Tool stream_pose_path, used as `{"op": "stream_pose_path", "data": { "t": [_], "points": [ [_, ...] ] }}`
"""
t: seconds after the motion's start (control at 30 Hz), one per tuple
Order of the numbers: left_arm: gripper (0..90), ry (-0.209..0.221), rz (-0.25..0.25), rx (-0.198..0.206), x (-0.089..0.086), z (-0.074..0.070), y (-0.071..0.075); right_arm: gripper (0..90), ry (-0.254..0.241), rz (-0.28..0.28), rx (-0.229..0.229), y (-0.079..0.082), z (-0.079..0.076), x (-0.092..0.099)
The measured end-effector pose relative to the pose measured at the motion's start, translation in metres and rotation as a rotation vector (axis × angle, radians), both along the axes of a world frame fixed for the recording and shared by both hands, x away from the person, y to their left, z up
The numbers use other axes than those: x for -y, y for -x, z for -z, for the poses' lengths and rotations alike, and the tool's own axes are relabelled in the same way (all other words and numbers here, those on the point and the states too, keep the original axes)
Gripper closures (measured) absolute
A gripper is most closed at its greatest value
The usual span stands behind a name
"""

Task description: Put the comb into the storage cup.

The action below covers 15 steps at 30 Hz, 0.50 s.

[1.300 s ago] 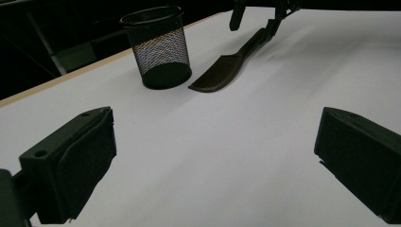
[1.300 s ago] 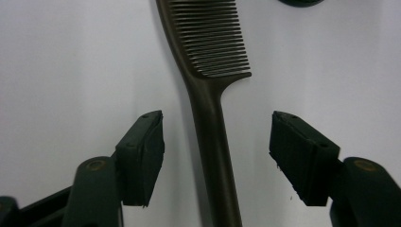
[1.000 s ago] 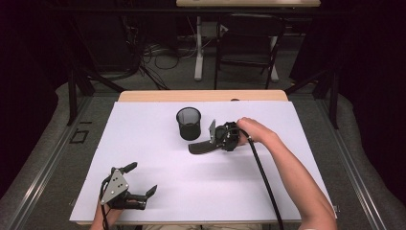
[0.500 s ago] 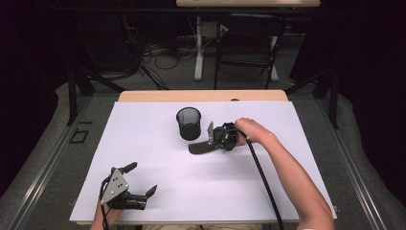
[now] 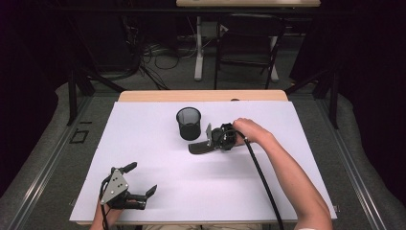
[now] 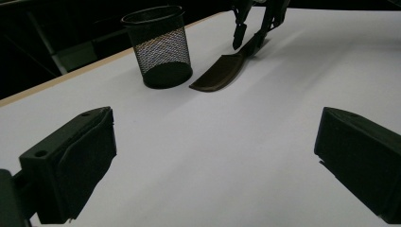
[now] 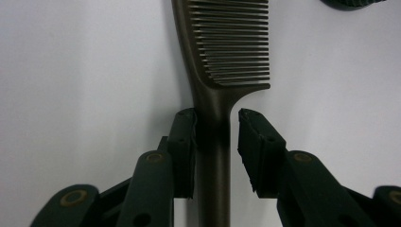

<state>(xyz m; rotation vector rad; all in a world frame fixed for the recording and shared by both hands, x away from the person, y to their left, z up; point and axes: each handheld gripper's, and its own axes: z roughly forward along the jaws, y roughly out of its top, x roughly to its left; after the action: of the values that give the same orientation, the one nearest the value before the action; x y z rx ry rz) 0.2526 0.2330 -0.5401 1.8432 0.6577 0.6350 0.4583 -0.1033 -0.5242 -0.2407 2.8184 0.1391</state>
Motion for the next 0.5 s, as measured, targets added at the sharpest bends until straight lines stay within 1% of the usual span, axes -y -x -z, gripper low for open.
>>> {"op": "stream_pose_path", "data": {
  "t": [0.17,0.3,0.33,0.5],
  "points": [
    [0.0,0.002,0.001,0.002,-0.0001,-0.0001,0.0000,70.1,0.011,0.000,-0.011,-0.0012,0.0030,-0.0011],
    [0.0,0.002,0.002,0.000,0.0001,0.0000,0.0001,70.7,0.019,0.005,-0.010,-0.0013,0.0049,-0.0014],
    [0.0,0.002,0.002,0.000,0.0001,0.0000,0.0001,70.8,0.021,0.005,-0.016,-0.0018,0.0052,-0.0014],
    [0.0,0.000,0.002,-0.001,0.0001,0.0000,0.0001,71.4,0.015,0.012,-0.020,-0.0019,0.0053,-0.0009]
  ]
}}
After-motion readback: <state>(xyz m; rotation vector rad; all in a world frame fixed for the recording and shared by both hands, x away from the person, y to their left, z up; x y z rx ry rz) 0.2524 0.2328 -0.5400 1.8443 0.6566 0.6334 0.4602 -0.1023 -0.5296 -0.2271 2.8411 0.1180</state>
